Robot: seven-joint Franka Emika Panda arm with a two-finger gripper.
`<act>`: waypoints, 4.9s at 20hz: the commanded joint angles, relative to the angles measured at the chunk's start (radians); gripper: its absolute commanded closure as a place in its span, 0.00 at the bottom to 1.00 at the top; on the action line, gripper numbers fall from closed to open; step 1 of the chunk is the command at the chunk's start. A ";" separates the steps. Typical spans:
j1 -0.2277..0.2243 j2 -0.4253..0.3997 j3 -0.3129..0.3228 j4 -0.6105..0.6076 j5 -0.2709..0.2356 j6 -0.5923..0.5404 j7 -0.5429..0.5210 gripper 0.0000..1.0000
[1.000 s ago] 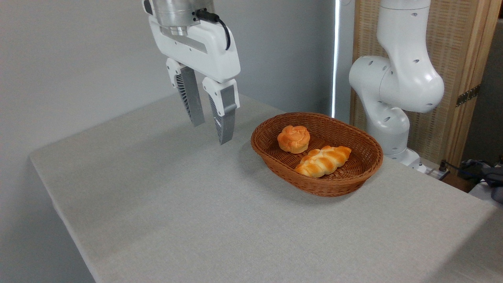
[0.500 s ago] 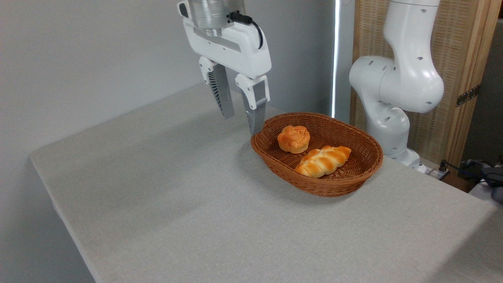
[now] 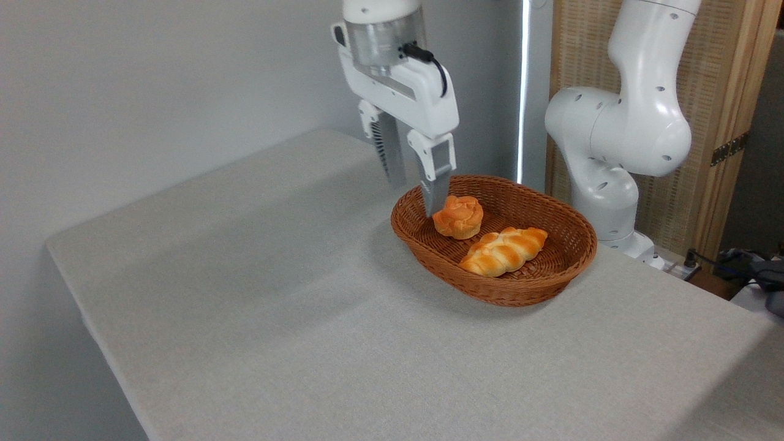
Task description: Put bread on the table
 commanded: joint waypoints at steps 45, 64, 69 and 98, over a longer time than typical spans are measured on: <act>-0.312 -0.217 0.004 -0.454 -0.008 0.155 -0.039 0.00; -0.323 -0.194 0.004 -0.472 -0.008 0.166 -0.037 0.50; -0.323 -0.194 0.004 -0.472 -0.008 0.166 -0.037 0.50; -0.403 0.049 0.323 0.033 -0.049 0.152 0.013 0.51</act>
